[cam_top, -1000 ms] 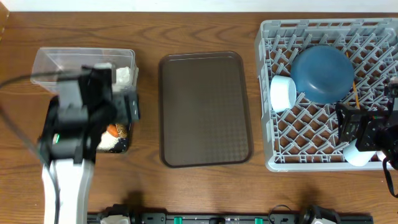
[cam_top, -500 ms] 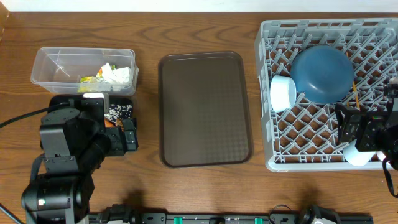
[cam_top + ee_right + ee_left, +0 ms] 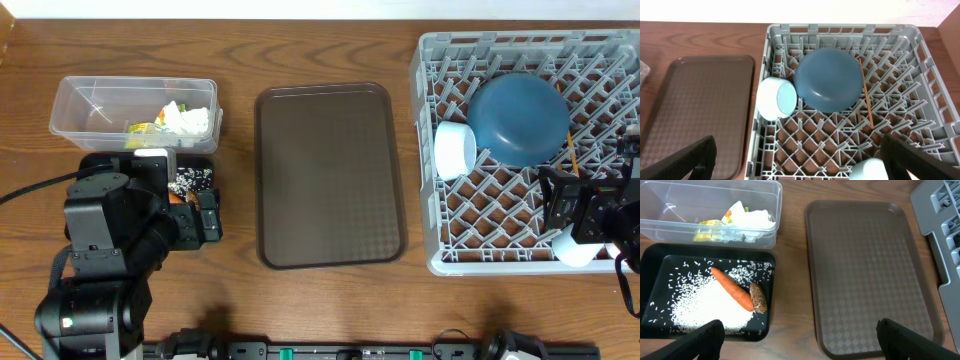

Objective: Sort waste into correct bins and load items into the dishwasher rack

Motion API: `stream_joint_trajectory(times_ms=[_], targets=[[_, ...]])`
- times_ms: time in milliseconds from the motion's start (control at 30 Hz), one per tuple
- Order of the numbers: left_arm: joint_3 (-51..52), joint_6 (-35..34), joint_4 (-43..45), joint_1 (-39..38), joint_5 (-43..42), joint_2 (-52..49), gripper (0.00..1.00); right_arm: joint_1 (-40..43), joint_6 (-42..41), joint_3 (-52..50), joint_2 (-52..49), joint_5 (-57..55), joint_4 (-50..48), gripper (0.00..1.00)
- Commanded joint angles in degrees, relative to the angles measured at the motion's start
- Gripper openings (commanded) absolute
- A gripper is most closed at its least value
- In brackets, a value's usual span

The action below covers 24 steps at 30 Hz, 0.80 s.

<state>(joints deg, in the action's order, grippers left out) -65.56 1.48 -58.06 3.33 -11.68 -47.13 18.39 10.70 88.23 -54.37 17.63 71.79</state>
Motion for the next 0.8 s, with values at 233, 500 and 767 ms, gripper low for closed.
stream_joint_trajectory(times_ms=[233,500,767], targets=[[-0.7,-0.2,0.0,0.1,-0.3,0.0,0.98,-10.4,0.8,-0.1,4.9,-11.0,0.6,0.99],[-0.7,-0.2,0.0,0.1,-0.3,0.0,0.98,-21.3,5.5,-15.3,18.1,-10.6,-17.4,0.99],[-0.7,-0.2,0.0,0.1,-0.3,0.0,0.98,-21.3,5.4,-43.2,33.9,-6.3,-32.7,0.99]])
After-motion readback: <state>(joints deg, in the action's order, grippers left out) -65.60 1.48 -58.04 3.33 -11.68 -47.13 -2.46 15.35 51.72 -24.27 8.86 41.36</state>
